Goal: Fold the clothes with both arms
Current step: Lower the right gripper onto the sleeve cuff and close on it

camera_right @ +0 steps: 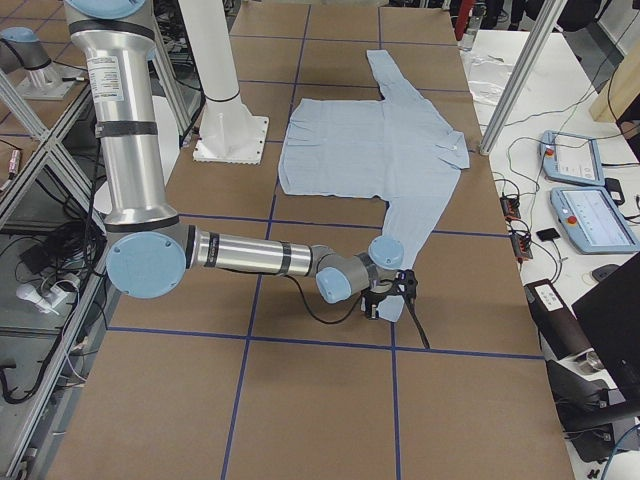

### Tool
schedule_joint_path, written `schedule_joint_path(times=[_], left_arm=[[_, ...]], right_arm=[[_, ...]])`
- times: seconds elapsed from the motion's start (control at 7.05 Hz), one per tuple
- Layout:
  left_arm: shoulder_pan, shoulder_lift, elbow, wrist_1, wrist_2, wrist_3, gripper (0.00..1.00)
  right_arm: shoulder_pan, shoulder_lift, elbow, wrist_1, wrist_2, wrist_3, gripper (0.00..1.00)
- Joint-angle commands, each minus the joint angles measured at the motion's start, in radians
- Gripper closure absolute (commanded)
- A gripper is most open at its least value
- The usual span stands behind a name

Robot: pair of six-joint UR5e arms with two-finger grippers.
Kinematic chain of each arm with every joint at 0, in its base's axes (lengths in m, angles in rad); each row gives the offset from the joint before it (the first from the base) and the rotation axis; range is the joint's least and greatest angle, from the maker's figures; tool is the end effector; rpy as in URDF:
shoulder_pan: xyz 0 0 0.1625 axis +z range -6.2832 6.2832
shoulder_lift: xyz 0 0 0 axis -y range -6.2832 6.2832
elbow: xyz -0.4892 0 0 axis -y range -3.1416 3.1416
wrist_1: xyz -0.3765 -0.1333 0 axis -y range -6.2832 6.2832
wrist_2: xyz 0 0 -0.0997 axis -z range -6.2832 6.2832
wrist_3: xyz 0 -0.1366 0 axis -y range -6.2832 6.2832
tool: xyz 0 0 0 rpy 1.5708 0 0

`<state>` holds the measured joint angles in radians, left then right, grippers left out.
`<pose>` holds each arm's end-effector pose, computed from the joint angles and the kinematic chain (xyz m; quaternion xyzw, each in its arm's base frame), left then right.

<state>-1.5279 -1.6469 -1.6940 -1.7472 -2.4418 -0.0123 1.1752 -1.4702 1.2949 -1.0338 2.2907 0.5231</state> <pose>-0.0060 -0.5320 0.6210 0.1578 0.4190 0.0924 0.8894 -0.1718 -0.5237 0.7757 -0.0027 -0.3852 -0.0046 0.9228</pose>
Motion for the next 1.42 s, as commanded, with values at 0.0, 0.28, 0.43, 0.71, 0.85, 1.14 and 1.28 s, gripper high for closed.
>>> schedule_joint_path(times=[0.0, 0.28, 0.43, 0.71, 0.85, 1.14, 1.28], left_arm=[[0.000, -0.001, 0.001, 0.000, 0.000, 0.000, 0.00], [0.000, -0.001, 0.001, 0.000, 0.000, 0.002, 0.00], [0.000, -0.001, 0.001, 0.000, 0.001, 0.002, 0.00], [0.000, -0.002, 0.001, 0.000, 0.001, 0.002, 0.00], [0.000, -0.002, 0.001, 0.000, 0.000, 0.002, 0.00], [0.000, -0.002, 0.001, 0.000, 0.000, 0.002, 0.00], [0.000, -0.002, 0.001, 0.000, 0.000, 0.002, 0.00]], right_arm=[[0.000, -0.001, 0.000, -0.005, 0.000, 0.000, 0.58], [0.000, 0.001, 0.000, -0.017, 0.000, -0.001, 0.58], [0.000, 0.001, 0.000, -0.017, 0.000, -0.001, 0.58], [-0.002, 0.001, 0.000, -0.022, -0.002, -0.001, 0.58], [0.000, 0.001, 0.000, -0.022, -0.002, -0.001, 0.57], [-0.002, 0.001, -0.002, -0.023, -0.002, -0.001, 0.57], [-0.002, 0.001, -0.005, -0.023, -0.002, -0.001, 0.57]])
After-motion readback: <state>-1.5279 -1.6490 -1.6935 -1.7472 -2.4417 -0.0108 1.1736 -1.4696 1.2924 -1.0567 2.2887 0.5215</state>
